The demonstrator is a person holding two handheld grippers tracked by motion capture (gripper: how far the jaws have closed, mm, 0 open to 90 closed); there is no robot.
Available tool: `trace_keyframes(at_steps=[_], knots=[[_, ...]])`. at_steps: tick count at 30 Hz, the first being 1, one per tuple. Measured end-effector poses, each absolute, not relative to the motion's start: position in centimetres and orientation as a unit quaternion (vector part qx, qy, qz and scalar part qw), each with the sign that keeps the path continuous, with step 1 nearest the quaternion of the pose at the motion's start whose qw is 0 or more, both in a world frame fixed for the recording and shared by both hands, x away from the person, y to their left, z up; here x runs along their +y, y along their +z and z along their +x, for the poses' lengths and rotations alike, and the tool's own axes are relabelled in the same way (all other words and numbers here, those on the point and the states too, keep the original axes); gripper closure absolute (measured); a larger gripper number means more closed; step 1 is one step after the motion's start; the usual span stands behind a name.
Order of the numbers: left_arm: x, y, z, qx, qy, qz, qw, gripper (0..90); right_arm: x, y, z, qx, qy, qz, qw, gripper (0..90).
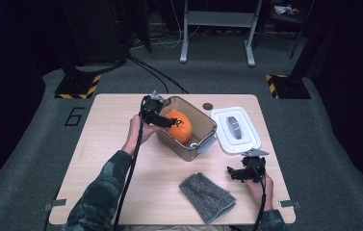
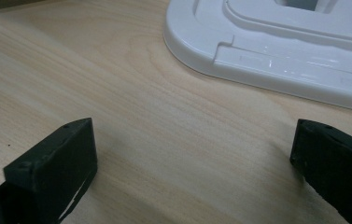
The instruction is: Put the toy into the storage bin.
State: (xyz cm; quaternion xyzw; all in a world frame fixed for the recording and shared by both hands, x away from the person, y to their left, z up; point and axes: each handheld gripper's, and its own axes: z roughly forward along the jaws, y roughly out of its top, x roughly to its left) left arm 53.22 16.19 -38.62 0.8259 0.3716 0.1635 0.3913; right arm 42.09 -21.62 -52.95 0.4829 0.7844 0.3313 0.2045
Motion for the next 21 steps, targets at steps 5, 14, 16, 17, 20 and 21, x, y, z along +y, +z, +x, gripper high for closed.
trace_keyframes(at_steps=[5, 14, 16, 17, 20, 21], knots=[[17.4, -38.1, 51.3, 0.361, 0.171, 0.817, 0.416, 14.8, -21.6, -53.0, 42.1, 0.784, 0.331, 0.483, 0.205, 0.0], [19.9, -37.5, 48.1, 0.358, 0.197, 0.796, 0.446, 13.3, -21.6, -53.0, 42.1, 0.784, 0.331, 0.483, 0.205, 0.0], [20.7, -37.6, 47.5, 0.358, 0.202, 0.795, 0.446, 13.1, -21.6, -53.0, 42.1, 0.785, 0.331, 0.483, 0.205, 0.0], [21.0, -37.8, 47.3, 0.36, 0.201, 0.794, 0.446, 12.9, -21.6, -53.0, 42.1, 0.784, 0.331, 0.483, 0.205, 0.0], [22.0, -38.4, 46.4, 0.369, 0.204, 0.791, 0.444, 12.3, -21.6, -53.0, 42.1, 0.785, 0.331, 0.482, 0.205, 0.0], [22.4, -38.6, 46.2, 0.37, 0.204, 0.791, 0.443, 12.2, -21.6, -53.0, 42.1, 0.784, 0.331, 0.483, 0.205, 0.0]])
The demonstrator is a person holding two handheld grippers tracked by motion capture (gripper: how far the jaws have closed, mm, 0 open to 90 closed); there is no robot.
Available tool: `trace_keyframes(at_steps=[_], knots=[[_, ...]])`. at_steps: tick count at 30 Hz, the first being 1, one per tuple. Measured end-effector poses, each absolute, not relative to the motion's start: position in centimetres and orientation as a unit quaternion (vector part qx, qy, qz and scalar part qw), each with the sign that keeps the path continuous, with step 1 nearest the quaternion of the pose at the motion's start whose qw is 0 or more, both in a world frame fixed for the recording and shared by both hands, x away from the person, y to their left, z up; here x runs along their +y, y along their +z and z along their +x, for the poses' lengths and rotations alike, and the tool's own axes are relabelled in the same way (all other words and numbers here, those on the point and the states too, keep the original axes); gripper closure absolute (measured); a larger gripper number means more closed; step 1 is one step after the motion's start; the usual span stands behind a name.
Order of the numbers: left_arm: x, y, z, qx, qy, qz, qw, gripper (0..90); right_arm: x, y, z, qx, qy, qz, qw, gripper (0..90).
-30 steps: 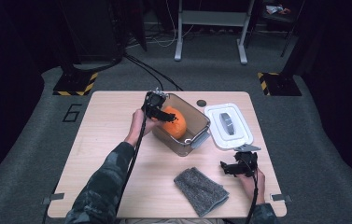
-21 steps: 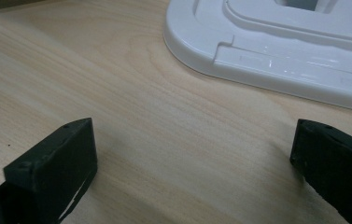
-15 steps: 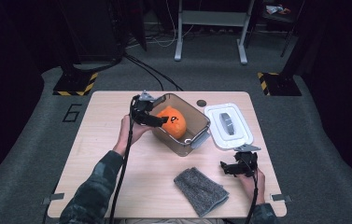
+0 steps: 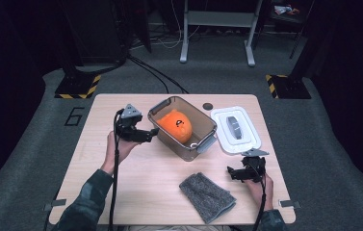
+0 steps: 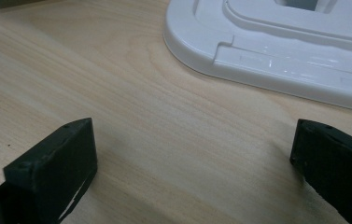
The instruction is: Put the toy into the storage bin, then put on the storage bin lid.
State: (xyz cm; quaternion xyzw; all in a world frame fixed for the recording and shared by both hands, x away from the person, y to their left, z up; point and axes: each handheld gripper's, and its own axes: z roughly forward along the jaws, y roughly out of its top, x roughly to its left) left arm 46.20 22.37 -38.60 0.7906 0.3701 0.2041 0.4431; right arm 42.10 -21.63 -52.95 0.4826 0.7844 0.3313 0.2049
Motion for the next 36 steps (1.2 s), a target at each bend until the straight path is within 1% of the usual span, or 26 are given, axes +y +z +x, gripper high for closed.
trace_keyframes(at_steps=[2, 6, 14, 20, 23, 26, 31, 36], knots=[[23.0, -39.1, 45.7, 0.373, 0.215, 0.789, 0.438, 12.1, -21.6, -53.0, 42.1, 0.784, 0.331, 0.483, 0.205, 0.0], [24.6, -40.4, 44.7, 0.389, 0.219, 0.781, 0.437, 10.6, -21.6, -53.0, 42.1, 0.785, 0.332, 0.482, 0.205, 0.0], [27.4, -44.6, 43.4, 0.431, 0.207, 0.774, 0.414, 8.2, -21.7, -53.0, 42.1, 0.788, 0.33, 0.478, 0.205, 0.0], [28.6, -46.8, 43.2, 0.458, 0.2, 0.763, 0.411, 6.8, -21.7, -52.9, 42.2, 0.788, 0.33, 0.478, 0.205, 0.0], [28.9, -47.7, 43.0, 0.463, 0.198, 0.765, 0.402, 6.6, -21.7, -52.9, 42.1, 0.788, 0.33, 0.478, 0.205, 0.0], [29.3, -48.6, 42.8, 0.466, 0.209, 0.765, 0.392, 6.5, -21.7, -52.9, 42.2, 0.787, 0.33, 0.48, 0.204, 0.0], [30.1, -50.4, 42.7, 0.479, 0.212, 0.767, 0.371, 6.0, -21.7, -52.9, 42.1, 0.787, 0.33, 0.48, 0.204, 0.0], [30.9, -51.3, 43.0, 0.494, 0.199, 0.763, 0.366, 4.4, -21.7, -52.9, 42.1, 0.787, 0.33, 0.479, 0.204, 0.0]])
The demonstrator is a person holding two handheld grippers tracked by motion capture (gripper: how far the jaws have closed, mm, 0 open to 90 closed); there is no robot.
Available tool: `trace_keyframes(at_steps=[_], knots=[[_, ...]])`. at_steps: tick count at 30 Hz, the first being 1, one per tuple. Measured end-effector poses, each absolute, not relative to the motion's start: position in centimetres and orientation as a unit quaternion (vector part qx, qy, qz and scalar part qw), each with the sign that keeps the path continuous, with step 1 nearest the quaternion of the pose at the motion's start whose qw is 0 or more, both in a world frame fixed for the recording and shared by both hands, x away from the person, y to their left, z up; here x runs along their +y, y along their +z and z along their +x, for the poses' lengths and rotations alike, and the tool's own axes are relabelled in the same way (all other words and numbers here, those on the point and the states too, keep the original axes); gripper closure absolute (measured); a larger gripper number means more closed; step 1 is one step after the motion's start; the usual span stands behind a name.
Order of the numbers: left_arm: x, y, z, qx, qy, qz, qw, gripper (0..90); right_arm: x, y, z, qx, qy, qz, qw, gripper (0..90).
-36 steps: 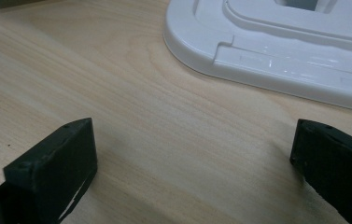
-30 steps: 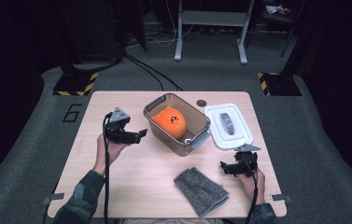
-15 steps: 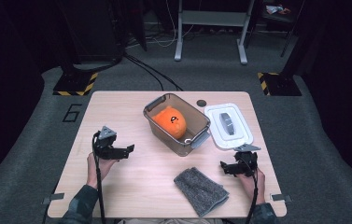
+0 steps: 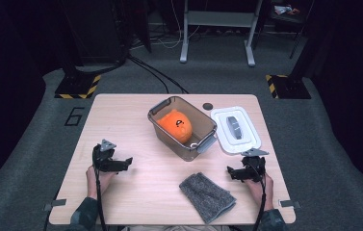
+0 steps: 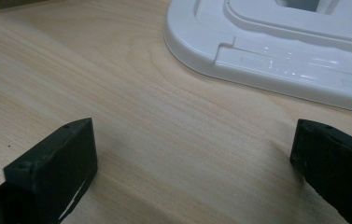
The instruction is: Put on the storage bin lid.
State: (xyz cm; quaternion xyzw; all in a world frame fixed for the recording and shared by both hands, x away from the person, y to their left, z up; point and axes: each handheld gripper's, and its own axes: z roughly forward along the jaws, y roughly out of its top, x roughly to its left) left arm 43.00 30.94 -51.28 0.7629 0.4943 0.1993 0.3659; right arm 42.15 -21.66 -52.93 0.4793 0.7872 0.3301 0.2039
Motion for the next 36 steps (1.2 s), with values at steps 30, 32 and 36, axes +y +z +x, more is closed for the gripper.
trace_keyframes(at_steps=[30, 32, 36], knots=[[30.9, -53.0, 43.3, 0.459, 0.198, 0.8, 0.333, 0.0, -22.6, -49.7, 44.5, 0.789, 0.328, 0.471, 0.219, 2.5], [30.9, -53.0, 43.3, 0.459, 0.198, 0.8, 0.333, 0.0, -22.5, -49.1, 45.3, 0.788, 0.328, 0.47, 0.226, 3.3], [30.9, -53.0, 43.3, 0.458, 0.199, 0.8, 0.332, 0.0, -22.0, -48.2, 47.3, 0.785, 0.327, 0.477, 0.22, 3.1]])
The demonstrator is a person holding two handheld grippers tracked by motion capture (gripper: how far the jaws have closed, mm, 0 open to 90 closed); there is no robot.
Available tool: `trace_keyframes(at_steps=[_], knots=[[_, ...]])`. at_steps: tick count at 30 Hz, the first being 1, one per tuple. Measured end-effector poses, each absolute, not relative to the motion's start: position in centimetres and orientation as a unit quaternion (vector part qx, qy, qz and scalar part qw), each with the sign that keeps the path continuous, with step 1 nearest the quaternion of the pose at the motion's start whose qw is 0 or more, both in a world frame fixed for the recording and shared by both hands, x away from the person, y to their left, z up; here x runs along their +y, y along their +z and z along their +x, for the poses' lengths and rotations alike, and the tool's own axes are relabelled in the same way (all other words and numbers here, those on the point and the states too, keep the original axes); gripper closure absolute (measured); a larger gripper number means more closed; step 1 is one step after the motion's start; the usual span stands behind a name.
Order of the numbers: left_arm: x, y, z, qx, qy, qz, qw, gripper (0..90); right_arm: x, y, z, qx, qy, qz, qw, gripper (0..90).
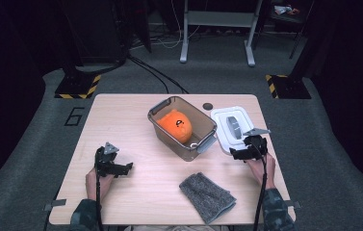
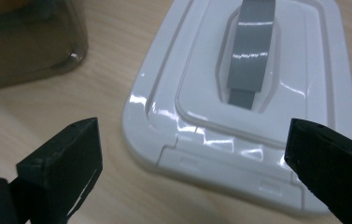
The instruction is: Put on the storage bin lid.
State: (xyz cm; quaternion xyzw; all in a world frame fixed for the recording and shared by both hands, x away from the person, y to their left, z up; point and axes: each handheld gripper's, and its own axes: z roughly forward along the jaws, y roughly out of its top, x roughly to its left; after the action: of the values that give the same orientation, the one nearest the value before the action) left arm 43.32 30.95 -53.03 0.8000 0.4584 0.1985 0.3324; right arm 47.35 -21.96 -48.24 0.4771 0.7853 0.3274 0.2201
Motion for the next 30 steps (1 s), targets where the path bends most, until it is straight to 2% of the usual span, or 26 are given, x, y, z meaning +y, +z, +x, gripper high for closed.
trace_keyframes(at_steps=[11, 17, 19, 22, 24, 25, 27, 30], knots=[[30.9, -53.0, 43.3, 0.459, 0.198, 0.799, 0.333, 0.0, -21.8, -47.1, 52.1, 0.774, 0.327, 0.501, 0.206, 4.1], [30.9, -53.0, 43.3, 0.459, 0.198, 0.8, 0.333, 0.0, -21.4, -46.9, 53.7, 0.765, 0.325, 0.509, 0.222, 10.3], [30.9, -53.0, 43.3, 0.458, 0.198, 0.8, 0.334, 0.0, -21.4, -47.1, 54.3, 0.762, 0.33, 0.515, 0.212, 11.2], [30.9, -53.0, 43.3, 0.459, 0.198, 0.799, 0.333, 0.0, -21.2, -47.4, 55.2, 0.763, 0.32, 0.518, 0.216, 17.6], [30.9, -53.0, 43.4, 0.458, 0.198, 0.8, 0.333, 0.0, -20.7, -47.6, 55.6, 0.764, 0.306, 0.517, 0.235, 28.7], [30.9, -53.0, 43.4, 0.458, 0.199, 0.8, 0.333, 0.0, -20.5, -47.8, 55.8, 0.766, 0.301, 0.515, 0.24, 29.4], [30.9, -53.1, 43.4, 0.46, 0.199, 0.797, 0.336, 0.0, -20.4, -48.4, 56.2, 0.767, 0.297, 0.517, 0.239, 37.2], [31.0, -53.0, 43.4, 0.457, 0.198, 0.801, 0.333, 0.0, -20.4, -48.9, 56.4, 0.765, 0.292, 0.523, 0.236, 43.0]])
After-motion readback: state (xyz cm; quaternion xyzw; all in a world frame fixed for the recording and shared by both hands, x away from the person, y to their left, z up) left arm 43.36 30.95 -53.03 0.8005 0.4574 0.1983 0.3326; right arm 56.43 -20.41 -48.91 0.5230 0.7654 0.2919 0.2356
